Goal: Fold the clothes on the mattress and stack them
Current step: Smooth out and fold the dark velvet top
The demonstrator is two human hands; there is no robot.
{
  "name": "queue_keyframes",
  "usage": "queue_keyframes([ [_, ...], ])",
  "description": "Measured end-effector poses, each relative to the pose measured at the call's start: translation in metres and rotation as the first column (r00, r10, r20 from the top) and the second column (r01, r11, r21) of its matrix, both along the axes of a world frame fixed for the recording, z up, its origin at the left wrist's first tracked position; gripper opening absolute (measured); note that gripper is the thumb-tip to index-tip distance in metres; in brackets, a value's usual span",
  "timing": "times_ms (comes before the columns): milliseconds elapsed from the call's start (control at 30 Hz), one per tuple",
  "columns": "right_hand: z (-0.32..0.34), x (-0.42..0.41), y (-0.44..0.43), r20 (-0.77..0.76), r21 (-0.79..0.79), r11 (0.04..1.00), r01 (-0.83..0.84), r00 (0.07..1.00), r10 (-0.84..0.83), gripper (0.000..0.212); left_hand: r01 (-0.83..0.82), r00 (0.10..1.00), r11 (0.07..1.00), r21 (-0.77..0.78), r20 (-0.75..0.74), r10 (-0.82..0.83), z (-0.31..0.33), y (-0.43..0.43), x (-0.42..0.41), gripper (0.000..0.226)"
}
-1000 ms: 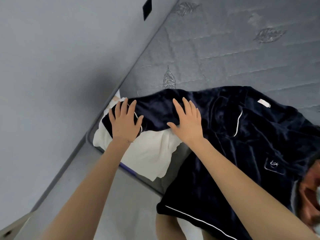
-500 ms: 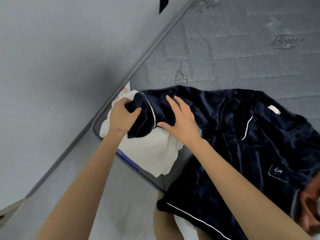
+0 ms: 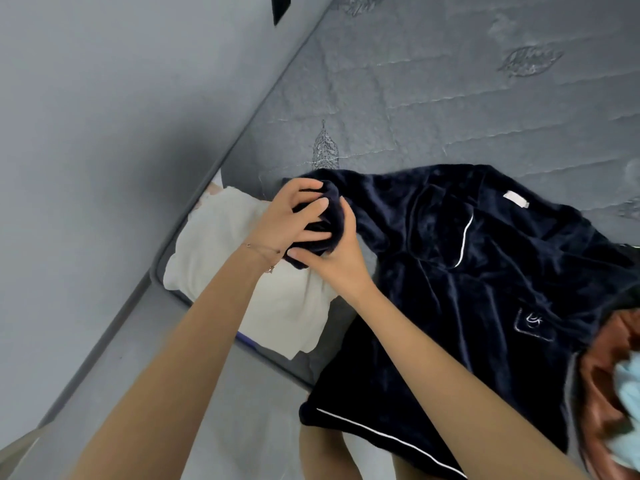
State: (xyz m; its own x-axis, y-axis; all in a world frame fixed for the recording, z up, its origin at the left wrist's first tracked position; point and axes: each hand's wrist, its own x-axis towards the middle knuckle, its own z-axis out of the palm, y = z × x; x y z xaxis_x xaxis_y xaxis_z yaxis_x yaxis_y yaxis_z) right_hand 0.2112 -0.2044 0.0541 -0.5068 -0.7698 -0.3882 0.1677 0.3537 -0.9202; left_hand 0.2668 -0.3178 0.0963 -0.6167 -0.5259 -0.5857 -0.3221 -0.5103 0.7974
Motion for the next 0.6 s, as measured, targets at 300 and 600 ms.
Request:
queue_keyframes([
  [300,-0.002,-0.066,0.048,0.142,0.239,0.956,0.171,0.968,-0.208,0.048,0.167,0.985,0.984,0.066,0.020,-0.169,-0.007,0.034,-0.062,0.026],
  [600,-0.009,-0.141,0.118,0.354,0.264,0.805,0.531,0.723,-0.593,0.029,0.441,0.897,0.789,-0.427,0.247,-0.367,-0.042,0.088,-0.104,0.033],
])
